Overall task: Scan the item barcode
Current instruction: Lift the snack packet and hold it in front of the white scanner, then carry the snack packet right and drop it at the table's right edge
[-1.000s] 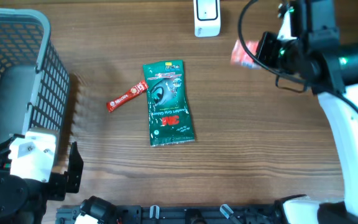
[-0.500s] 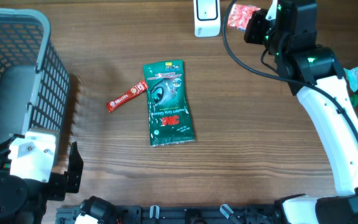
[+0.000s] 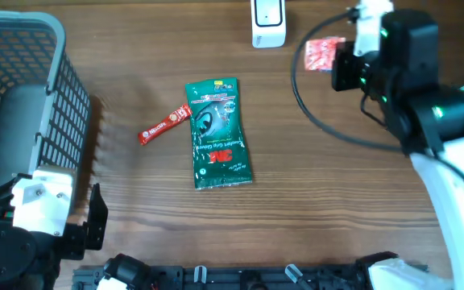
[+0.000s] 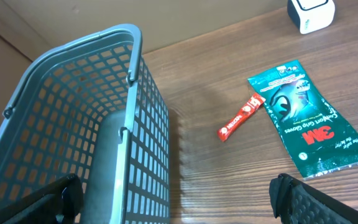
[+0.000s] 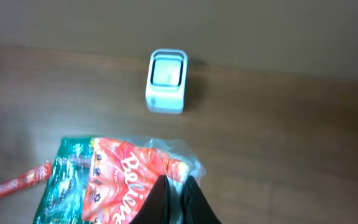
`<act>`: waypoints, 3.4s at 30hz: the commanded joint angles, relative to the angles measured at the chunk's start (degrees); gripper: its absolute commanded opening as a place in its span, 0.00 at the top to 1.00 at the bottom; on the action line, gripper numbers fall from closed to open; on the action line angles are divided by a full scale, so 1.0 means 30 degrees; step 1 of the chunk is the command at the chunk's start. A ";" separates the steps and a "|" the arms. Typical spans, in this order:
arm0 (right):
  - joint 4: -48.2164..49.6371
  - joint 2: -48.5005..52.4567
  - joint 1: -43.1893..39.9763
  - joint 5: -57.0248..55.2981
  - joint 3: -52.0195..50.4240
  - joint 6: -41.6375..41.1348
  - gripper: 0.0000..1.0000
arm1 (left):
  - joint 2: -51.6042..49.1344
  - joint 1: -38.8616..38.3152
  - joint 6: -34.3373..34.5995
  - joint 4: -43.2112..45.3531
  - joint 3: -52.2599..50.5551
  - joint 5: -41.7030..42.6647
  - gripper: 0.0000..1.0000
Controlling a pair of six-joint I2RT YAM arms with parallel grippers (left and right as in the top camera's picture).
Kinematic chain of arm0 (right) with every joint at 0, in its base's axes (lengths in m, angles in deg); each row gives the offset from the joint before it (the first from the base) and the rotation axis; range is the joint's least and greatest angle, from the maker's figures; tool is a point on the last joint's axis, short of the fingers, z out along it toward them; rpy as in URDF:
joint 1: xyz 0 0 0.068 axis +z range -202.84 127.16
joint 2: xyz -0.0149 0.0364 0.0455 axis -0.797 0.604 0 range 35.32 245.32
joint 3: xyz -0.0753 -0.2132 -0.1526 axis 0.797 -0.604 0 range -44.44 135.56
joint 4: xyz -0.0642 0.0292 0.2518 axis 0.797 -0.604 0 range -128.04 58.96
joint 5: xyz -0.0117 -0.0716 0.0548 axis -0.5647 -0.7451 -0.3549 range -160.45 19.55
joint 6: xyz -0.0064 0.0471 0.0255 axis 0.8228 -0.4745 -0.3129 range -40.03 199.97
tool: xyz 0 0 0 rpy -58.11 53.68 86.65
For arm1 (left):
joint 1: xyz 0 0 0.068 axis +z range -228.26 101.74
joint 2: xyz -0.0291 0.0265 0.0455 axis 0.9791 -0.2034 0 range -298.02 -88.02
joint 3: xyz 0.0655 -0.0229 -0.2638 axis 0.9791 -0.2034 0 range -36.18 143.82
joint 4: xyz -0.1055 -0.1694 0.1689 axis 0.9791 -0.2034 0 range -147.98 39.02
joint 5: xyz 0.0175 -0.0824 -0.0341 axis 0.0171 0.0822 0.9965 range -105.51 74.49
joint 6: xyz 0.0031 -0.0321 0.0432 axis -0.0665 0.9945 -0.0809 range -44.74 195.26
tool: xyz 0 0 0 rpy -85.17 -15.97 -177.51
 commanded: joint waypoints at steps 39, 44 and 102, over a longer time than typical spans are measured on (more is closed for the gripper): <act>3.2946 1.8724 0.0036 0.1275 -0.1078 0.2616 0.96 | -0.0087 0.0153 0.0175 0.0044 0.0036 0.0160 0.00; 3.1969 2.0706 0.0036 0.1785 0.1056 0.2747 0.96 | -0.0087 0.0153 0.0175 0.0044 0.0036 0.0160 0.00; 0.9581 1.4688 -1.2247 -0.3534 0.0692 -0.3111 0.96 | -0.0087 0.0153 0.0175 0.0044 0.0036 0.0160 0.00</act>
